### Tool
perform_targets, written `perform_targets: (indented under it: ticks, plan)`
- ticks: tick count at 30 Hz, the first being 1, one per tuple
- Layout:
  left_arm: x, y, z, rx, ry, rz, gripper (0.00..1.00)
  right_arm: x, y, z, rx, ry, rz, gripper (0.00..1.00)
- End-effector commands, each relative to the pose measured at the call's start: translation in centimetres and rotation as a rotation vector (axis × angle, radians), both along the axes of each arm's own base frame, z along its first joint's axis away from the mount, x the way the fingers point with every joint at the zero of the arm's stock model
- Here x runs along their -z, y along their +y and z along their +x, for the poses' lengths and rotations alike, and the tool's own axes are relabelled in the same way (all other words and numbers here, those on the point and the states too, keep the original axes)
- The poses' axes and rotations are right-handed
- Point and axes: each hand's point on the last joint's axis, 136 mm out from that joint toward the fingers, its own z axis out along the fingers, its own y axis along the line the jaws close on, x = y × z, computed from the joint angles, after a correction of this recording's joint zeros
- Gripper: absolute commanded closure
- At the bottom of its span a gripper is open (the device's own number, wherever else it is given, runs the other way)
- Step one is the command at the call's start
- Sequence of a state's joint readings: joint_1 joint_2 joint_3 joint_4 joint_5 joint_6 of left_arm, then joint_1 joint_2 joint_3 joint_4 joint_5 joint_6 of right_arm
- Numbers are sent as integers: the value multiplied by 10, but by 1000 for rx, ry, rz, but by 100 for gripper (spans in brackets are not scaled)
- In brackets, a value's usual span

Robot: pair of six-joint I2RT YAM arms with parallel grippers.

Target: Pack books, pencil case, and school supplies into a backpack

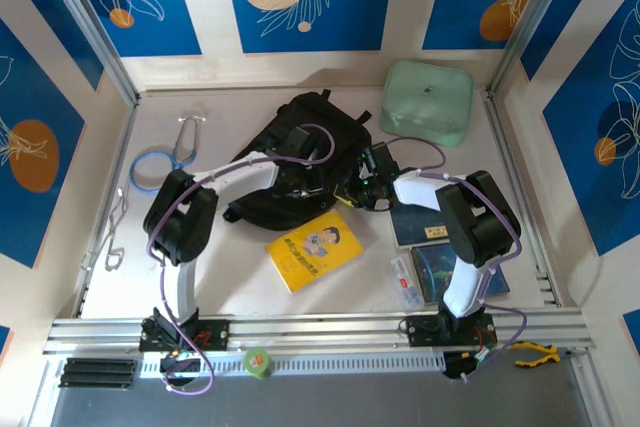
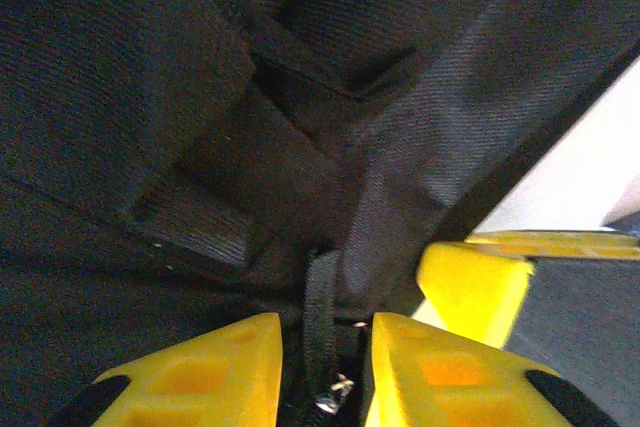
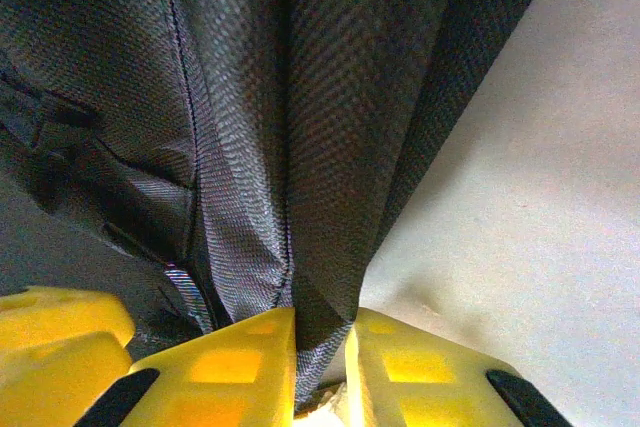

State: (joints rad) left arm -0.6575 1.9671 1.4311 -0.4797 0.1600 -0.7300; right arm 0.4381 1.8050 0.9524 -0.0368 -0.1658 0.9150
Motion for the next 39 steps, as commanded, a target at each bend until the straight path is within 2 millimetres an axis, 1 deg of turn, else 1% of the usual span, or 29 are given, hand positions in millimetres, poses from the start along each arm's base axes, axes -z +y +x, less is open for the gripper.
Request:
perform_targets:
  ticks: [1,5,8,14,21,26,28,30,32,36,38,39]
  plan:
    - [7,0,-1,45,7,78,69,27,-11,-23,8,114,-46,80]
    - [14,-12,-2,89,24,67,68,26,-11,-22,8,110,-45,80]
    - [19,-17,-4,104,32,68,66,26,-11,-21,10,110,-44,80]
    - [28,-20,-4,118,42,93,65,22,-7,-21,0,106,-24,80]
    - [33,-18,0,107,31,117,74,22,-7,-20,1,106,-20,80]
    - [38,-14,5,92,20,153,76,21,-6,-20,4,104,-17,81]
    - [39,-14,6,90,18,155,81,20,-6,-20,4,103,-18,81]
    - [36,-14,8,87,9,153,86,20,-7,-19,6,102,-19,81]
    - [26,-13,10,85,-13,146,92,20,-7,-20,7,102,-23,81]
    - [-1,-13,11,90,-67,121,95,18,-8,-18,9,94,-23,81]
    - [-10,-11,6,96,-85,99,96,16,-7,-17,8,84,-19,81]
    - [-12,-10,4,101,-88,92,98,16,-6,-17,7,82,-16,81]
